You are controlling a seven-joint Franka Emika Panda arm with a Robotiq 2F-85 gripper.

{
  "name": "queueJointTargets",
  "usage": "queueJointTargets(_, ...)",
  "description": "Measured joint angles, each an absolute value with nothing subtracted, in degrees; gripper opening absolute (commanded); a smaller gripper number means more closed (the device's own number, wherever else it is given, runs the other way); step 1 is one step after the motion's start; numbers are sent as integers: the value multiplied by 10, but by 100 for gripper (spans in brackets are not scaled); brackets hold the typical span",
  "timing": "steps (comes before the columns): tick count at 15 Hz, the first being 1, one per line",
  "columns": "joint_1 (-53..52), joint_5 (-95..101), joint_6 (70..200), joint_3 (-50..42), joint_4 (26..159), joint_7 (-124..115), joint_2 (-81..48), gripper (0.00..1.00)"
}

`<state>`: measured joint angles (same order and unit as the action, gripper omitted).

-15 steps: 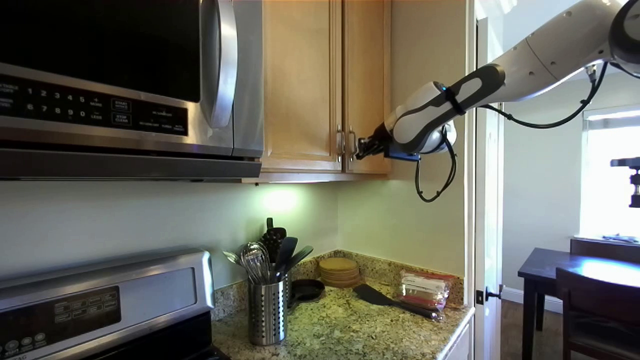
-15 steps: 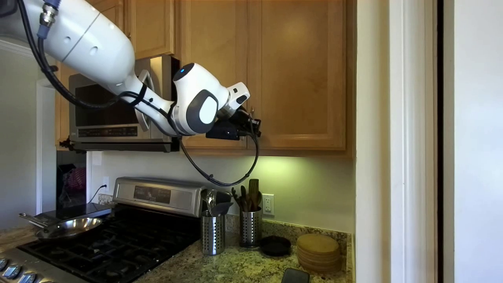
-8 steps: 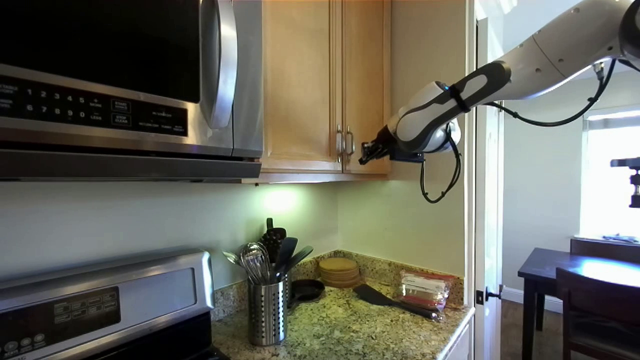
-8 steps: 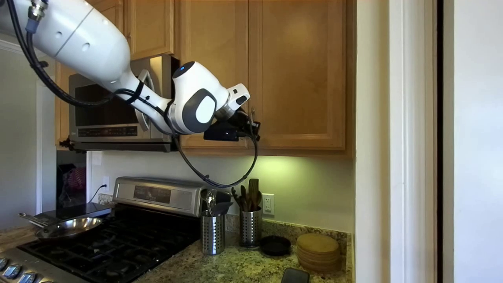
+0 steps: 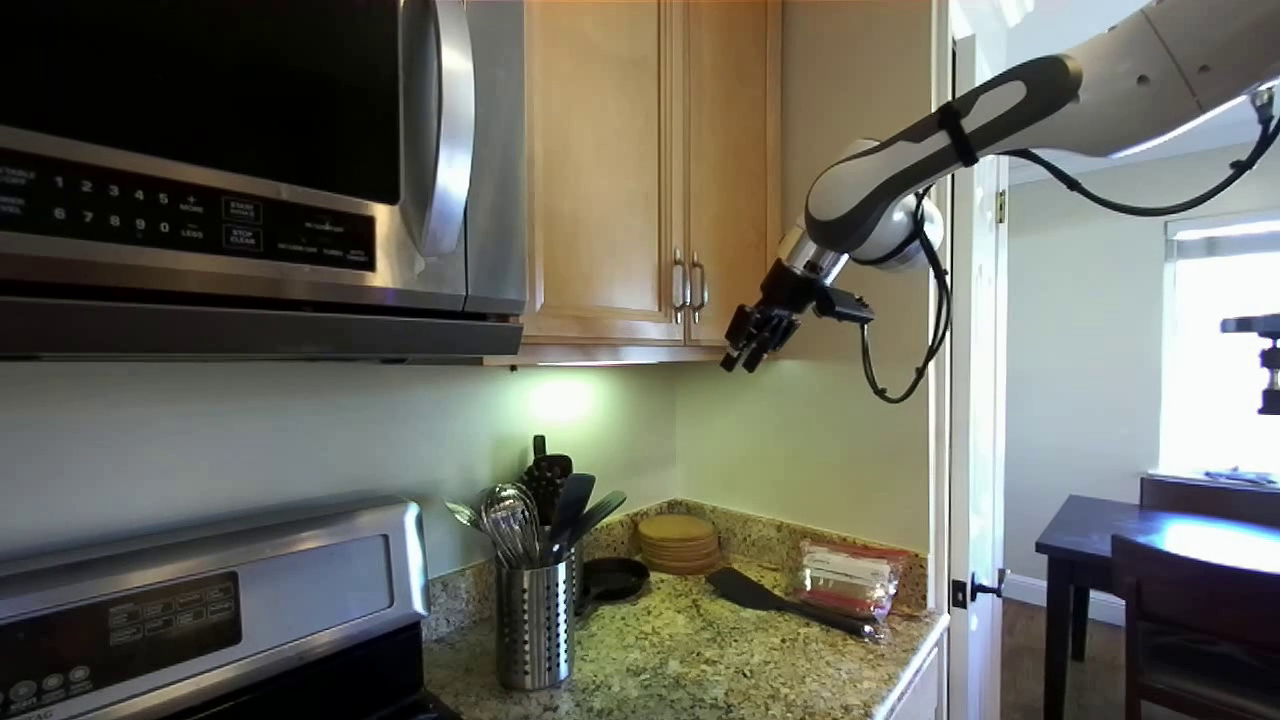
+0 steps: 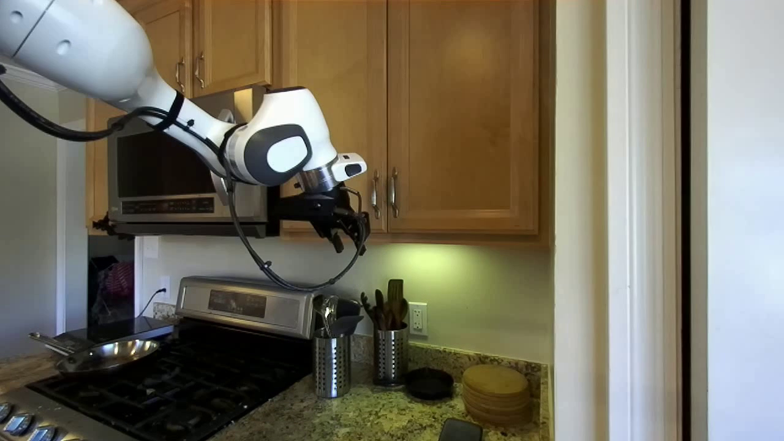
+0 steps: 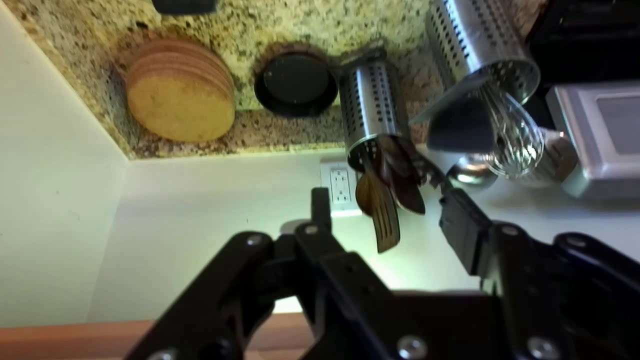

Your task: Pick up the container from the counter and place it on the bottom shelf of the open upper cabinet, close the doors of the open cabinet

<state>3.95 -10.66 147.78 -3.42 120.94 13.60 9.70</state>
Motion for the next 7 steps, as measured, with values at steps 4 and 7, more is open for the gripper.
queueJointTargets(4,41,-53,1367,-50,1211,136,121,100)
queueJointTargets(7,45,-27,1358,-51,1225,135,129,100)
